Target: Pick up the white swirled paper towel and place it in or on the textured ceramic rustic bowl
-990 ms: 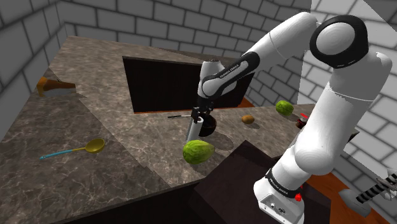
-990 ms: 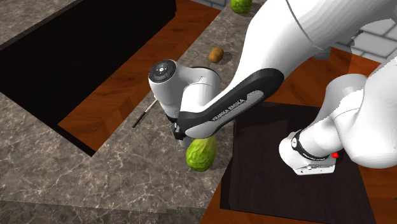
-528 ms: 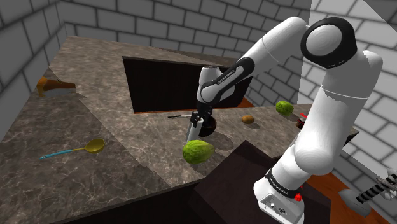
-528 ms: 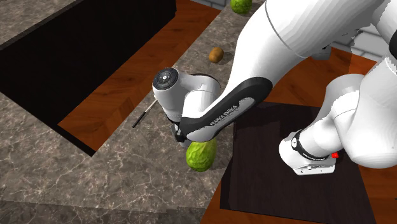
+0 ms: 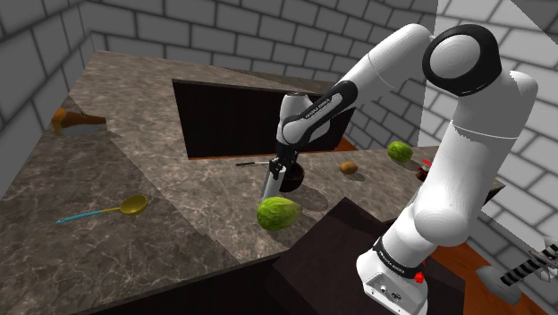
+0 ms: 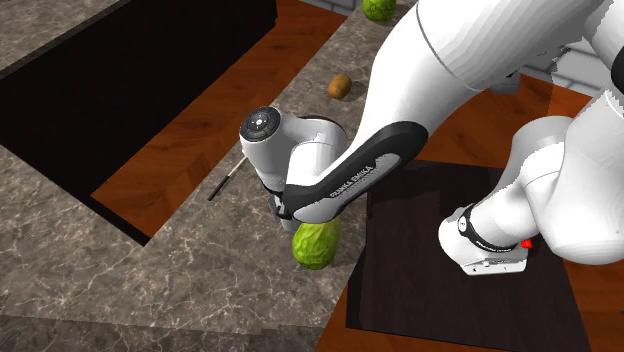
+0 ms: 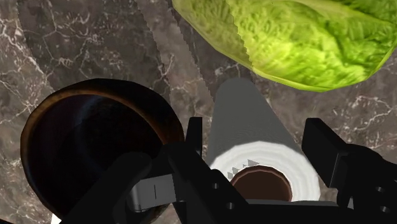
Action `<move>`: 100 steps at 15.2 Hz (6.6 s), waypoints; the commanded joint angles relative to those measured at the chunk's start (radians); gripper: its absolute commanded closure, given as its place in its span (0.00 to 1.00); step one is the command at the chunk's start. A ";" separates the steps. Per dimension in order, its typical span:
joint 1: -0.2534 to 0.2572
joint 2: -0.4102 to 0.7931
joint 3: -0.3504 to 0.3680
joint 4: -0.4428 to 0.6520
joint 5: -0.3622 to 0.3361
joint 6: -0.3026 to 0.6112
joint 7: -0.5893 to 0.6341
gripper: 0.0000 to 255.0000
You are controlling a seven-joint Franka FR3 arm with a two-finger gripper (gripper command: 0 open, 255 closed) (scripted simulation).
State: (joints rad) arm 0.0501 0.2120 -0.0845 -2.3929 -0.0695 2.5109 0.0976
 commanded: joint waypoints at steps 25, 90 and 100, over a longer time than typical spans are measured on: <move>0.004 -0.200 -0.001 0.040 -0.006 -0.240 -0.005 1.00; -0.131 -0.045 -0.143 0.312 0.016 -0.341 -0.299 1.00; -0.131 -0.045 -0.143 0.312 0.016 -0.341 -0.299 0.00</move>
State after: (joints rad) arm -0.0808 0.1668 -0.2275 -2.0814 -0.0533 2.1703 -0.2019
